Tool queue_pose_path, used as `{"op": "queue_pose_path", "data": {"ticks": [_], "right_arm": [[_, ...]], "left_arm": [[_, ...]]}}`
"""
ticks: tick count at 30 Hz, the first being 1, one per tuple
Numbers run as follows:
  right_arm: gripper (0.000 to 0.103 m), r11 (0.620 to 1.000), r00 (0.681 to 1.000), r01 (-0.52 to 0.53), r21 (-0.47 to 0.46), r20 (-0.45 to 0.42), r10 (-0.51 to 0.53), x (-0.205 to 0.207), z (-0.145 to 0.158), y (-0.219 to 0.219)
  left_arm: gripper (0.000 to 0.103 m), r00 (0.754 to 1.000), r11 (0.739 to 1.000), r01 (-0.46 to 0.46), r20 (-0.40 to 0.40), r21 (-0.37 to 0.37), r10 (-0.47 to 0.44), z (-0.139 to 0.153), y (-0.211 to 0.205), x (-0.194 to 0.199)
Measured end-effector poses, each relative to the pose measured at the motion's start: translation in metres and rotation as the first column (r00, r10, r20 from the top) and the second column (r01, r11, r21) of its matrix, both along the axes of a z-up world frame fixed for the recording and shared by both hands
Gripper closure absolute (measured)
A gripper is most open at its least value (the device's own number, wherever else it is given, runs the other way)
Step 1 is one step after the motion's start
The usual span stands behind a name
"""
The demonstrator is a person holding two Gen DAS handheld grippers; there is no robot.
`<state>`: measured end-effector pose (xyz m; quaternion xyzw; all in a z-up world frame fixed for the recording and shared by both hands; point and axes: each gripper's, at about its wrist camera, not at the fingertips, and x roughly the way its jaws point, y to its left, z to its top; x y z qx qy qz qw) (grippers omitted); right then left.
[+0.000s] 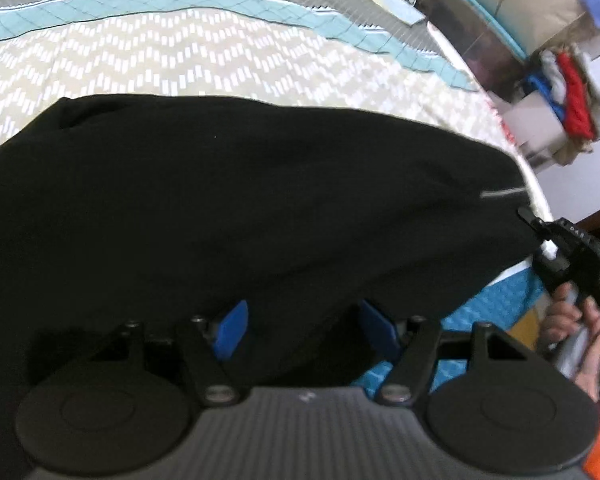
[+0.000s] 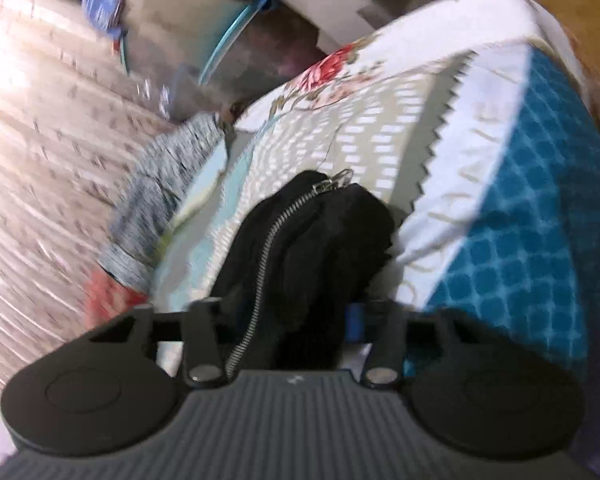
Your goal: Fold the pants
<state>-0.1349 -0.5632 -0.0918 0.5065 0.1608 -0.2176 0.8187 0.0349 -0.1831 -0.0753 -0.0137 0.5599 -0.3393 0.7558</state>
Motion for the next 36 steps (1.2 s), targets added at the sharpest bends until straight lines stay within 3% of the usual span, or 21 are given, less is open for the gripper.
{"op": "queue_pose_path", "data": {"ticks": [2, 5, 7, 9, 10, 12, 14, 17, 18, 19, 21, 22, 23, 25, 26, 27, 30, 32, 34, 35, 36], "right_arm": [[0.089, 1.000, 1.000, 0.009, -0.028, 0.000, -0.009, 0.000, 0.010, 0.005], [0.089, 0.979, 0.999, -0.034, -0.201, -0.008, 0.033, 0.004, 0.045, 0.027], [0.089, 0.935, 0.995, -0.102, -0.340, -0.018, 0.102, 0.012, 0.070, 0.054], [0.089, 0.859, 0.978, -0.202, -0.470, -0.055, 0.200, 0.026, 0.092, 0.088], [0.089, 0.805, 0.963, -0.261, -0.532, -0.092, 0.252, 0.033, 0.100, 0.107], [0.089, 0.640, 0.912, -0.398, -0.657, -0.210, 0.352, 0.048, 0.108, 0.157], [0.089, 0.437, 0.837, -0.527, -0.729, -0.354, 0.418, 0.058, 0.099, 0.210], [0.087, 0.231, 0.700, -0.680, -0.695, -0.524, 0.485, 0.070, 0.065, 0.266], [0.076, 0.170, 0.643, -0.731, -0.661, -0.583, 0.496, 0.075, 0.050, 0.282], [0.072, 0.100, 0.620, -0.746, -0.659, -0.631, 0.466, 0.075, 0.037, 0.295], [0.067, -0.057, 0.649, -0.699, -0.713, -0.665, 0.368, 0.063, 0.025, 0.316], [0.064, -0.091, 0.648, -0.695, -0.713, -0.676, 0.350, 0.060, 0.027, 0.319], [0.055, -0.093, 0.646, -0.694, -0.714, -0.674, 0.360, 0.056, 0.034, 0.319], [0.041, -0.054, 0.642, -0.681, -0.730, -0.632, 0.434, 0.044, 0.054, 0.310], [0.039, -0.034, 0.637, -0.677, -0.735, -0.609, 0.473, 0.039, 0.063, 0.305], [0.040, -0.001, 0.638, -0.673, -0.740, -0.580, 0.506, 0.036, 0.071, 0.299], [0.042, 0.156, 0.674, -0.657, -0.738, -0.481, 0.561, 0.043, 0.084, 0.281], [0.045, 0.253, 0.691, -0.664, -0.704, -0.447, 0.569, 0.056, 0.078, 0.270], [0.052, 0.349, 0.673, -0.724, -0.595, -0.502, 0.543, 0.078, 0.050, 0.260], [0.054, 0.381, 0.651, -0.757, -0.532, -0.556, 0.517, 0.091, 0.032, 0.256], [0.054, 0.384, 0.661, -0.747, -0.542, -0.549, 0.512, 0.093, 0.028, 0.257]], "left_arm": [[0.039, 1.000, 1.000, 0.002, 0.004, 0.000, -0.002, 0.004, 0.000, -0.001], [0.039, 1.000, 0.999, -0.006, -0.003, -0.045, 0.006, 0.014, 0.006, 0.001], [0.039, 1.000, 0.996, -0.023, -0.013, -0.089, 0.022, 0.020, 0.010, 0.002], [0.038, 0.999, 0.990, -0.040, -0.017, -0.134, 0.038, 0.027, 0.014, 0.004], [0.037, 0.999, 0.987, -0.046, -0.019, -0.153, 0.044, 0.030, 0.015, 0.005], [0.030, 0.998, 0.980, -0.062, -0.021, -0.187, 0.059, 0.034, 0.020, 0.005], [0.017, 0.997, 0.976, -0.081, -0.022, -0.200, 0.078, 0.034, 0.024, 0.006], [0.015, 0.993, 0.975, -0.113, -0.046, -0.194, 0.106, 0.026, 0.030, 0.009], [0.015, 0.992, 0.975, -0.124, -0.062, -0.187, 0.114, 0.021, 0.031, 0.010], [0.015, 0.989, 0.974, -0.139, -0.083, -0.179, 0.126, 0.017, 0.032, 0.012], [0.015, 0.985, 0.972, -0.154, -0.108, -0.178, 0.136, 0.011, 0.037, 0.014], [0.015, 0.985, 0.972, -0.155, -0.107, -0.179, 0.137, 0.010, 0.037, 0.015], [0.016, 0.985, 0.972, -0.153, -0.103, -0.180, 0.136, 0.010, 0.036, 0.016], [0.016, 0.986, 0.972, -0.152, -0.097, -0.180, 0.137, 0.010, 0.031, 0.019], [0.016, 0.987, 0.972, -0.149, -0.093, -0.181, 0.134, 0.010, 0.029, 0.020], [0.016, 0.988, 0.973, -0.143, -0.085, -0.179, 0.130, 0.010, 0.029, 0.020], [0.019, 0.992, 0.980, -0.127, -0.046, -0.152, 0.121, 0.006, 0.029, 0.017], [0.027, 0.993, 0.988, -0.115, -0.029, -0.099, 0.113, -0.001, 0.027, 0.016], [0.033, 0.995, 0.992, -0.098, -0.007, -0.076, 0.098, -0.003, 0.026, 0.015], [0.039, 0.995, 0.993, -0.102, -0.006, -0.064, 0.102, 0.000, 0.027, 0.014], [0.039, 0.994, 0.993, -0.109, -0.012, -0.052, 0.109, 0.004, 0.031, 0.013]]}}
